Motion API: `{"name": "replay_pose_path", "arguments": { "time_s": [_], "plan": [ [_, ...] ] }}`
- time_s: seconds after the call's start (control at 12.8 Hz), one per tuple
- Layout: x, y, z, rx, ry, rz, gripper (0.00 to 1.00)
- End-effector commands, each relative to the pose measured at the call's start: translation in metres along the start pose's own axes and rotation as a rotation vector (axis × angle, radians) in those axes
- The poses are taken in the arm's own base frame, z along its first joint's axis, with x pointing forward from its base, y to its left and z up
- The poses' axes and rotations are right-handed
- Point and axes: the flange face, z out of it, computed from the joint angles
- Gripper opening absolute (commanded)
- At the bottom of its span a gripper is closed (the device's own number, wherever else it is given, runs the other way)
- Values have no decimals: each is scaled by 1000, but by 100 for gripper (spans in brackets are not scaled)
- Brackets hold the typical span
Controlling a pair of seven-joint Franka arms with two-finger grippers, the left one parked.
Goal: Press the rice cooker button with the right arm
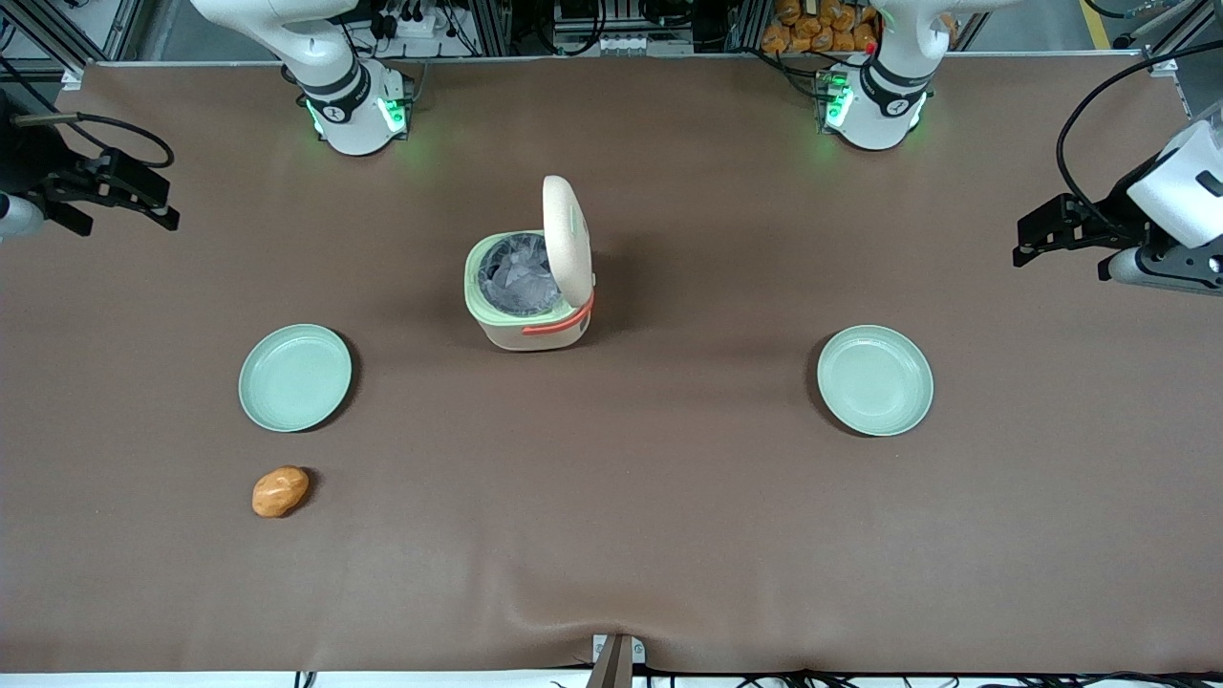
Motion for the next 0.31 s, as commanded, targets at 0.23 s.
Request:
{"name": "replay_pose_path", "arguments": {
  "time_s": [0.23],
  "plan": [
    [-3, 17, 2, -11, -12, -21, 100]
  ]
}}
